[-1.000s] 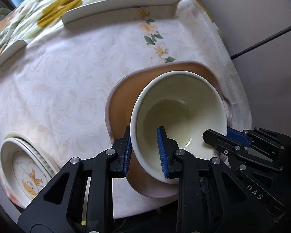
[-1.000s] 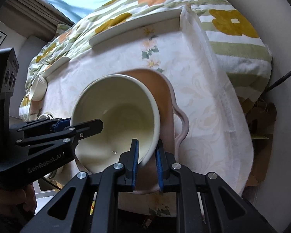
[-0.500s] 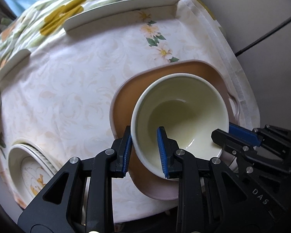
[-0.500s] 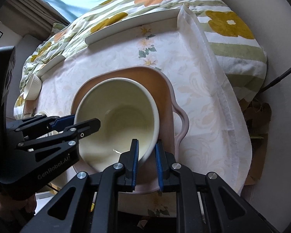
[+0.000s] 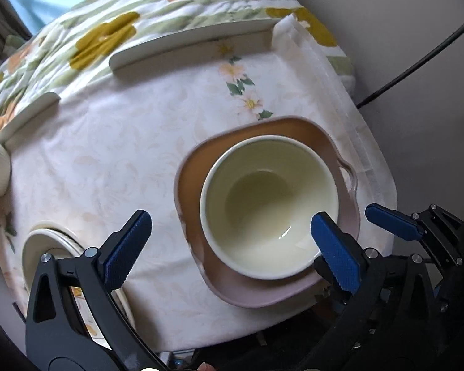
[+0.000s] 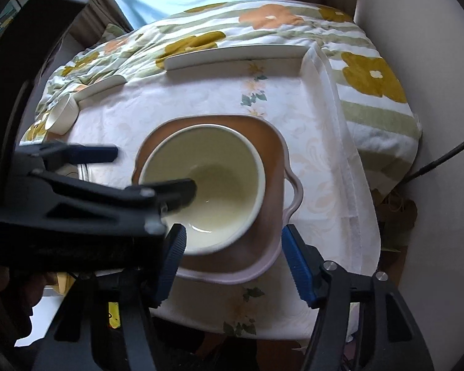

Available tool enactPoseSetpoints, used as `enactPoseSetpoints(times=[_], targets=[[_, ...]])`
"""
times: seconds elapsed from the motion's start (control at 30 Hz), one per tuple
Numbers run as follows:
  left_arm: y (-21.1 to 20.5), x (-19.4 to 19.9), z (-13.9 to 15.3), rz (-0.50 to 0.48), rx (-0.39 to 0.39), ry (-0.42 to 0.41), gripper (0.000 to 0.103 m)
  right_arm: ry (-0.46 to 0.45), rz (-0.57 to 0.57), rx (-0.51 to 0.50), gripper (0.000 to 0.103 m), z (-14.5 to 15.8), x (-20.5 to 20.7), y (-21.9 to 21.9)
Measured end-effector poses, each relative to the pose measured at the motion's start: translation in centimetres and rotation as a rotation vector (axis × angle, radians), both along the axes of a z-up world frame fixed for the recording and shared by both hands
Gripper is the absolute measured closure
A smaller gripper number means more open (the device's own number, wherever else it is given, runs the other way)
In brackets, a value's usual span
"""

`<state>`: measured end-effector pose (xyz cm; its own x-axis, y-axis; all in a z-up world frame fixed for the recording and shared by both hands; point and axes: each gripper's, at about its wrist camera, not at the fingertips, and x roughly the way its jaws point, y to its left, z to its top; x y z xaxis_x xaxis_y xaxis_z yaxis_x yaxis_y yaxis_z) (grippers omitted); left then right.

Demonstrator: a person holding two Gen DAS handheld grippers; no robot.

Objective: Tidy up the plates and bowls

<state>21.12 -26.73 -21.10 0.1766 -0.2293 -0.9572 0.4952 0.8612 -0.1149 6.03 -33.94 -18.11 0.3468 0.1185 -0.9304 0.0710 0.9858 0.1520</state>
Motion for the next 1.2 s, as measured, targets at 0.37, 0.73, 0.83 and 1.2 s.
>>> enactPoseSetpoints(times=[0.37, 0.73, 0.83, 1.2], targets=[[5.5, -2.1, 5.7, 0.178, -0.047, -0.125, 0.001, -0.089, 0.134, 0.001, 0.044, 4.2, -0.3, 1.9], [20.0, -4.7, 14.5, 0.612, -0.019, -0.435, 0.001, -0.246, 0.442, 0.036, 0.003, 8.8, 4.3, 9.6], [24.2, -4.4, 16.1, 0.704, -0.033, -0.493, 0.001, -0.293, 0.486, 0.04, 0.003, 9.9, 6.5, 12.2], [37.4, 2.2, 13.8, 0.957, -0.085, -0.487, 0.001, -0.314, 0.557, 0.153, 0.002, 11.5, 18.8, 21.1]])
